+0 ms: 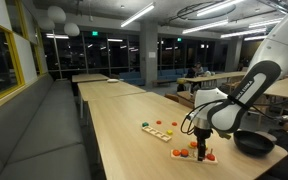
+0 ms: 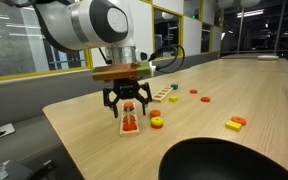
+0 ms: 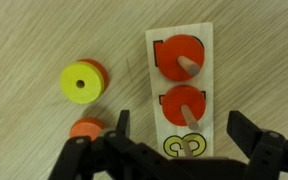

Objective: Pick up the orange token from the holder and put it on the table.

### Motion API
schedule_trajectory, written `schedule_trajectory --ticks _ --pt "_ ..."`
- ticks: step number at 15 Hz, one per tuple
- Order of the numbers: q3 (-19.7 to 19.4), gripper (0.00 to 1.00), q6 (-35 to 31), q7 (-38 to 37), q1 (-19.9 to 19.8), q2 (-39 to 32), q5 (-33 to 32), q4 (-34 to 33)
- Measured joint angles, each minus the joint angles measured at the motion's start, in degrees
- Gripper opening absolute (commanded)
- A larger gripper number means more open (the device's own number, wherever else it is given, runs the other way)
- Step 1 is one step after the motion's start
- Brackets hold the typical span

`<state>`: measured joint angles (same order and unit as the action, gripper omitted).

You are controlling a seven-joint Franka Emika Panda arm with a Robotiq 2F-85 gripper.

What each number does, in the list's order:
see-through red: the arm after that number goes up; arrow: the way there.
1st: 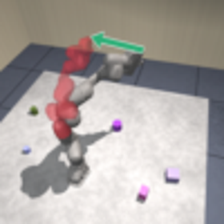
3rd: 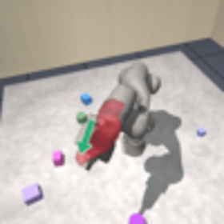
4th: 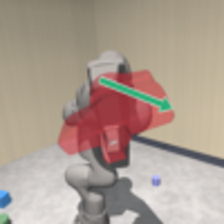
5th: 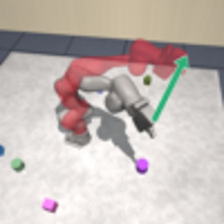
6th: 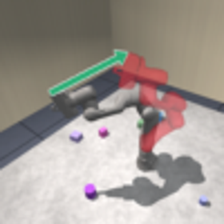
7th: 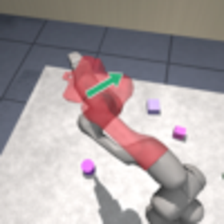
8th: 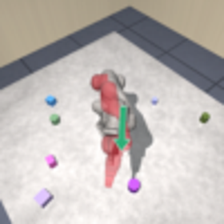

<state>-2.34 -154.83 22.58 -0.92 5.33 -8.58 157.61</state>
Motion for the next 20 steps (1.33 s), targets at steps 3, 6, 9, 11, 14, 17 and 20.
schedule_trajectory --ticks 3,6,9,11,14,17,20 --pt "-0.1 1.00 0.0 0.0 0.0 0.4 0.0 0.0" --pt "-0.2 0.68 0.1 0.0 0.0 0.7 0.0 0.0" --pt "-0.4 0.44 0.1 0.0 0.0 0.8 0.0 0.0" --pt "-0.5 0.28 0.1 0.0 0.0 0.8 0.0 0.0" --pt "-0.5 0.23 0.1 0.0 0.0 0.9 0.0 0.0" --pt "-0.6 0.23 0.1 0.0 0.0 0.9 0.0 0.0" --pt "-0.6 0.23 0.1 0.0 0.0 1.0 0.0 0.0"
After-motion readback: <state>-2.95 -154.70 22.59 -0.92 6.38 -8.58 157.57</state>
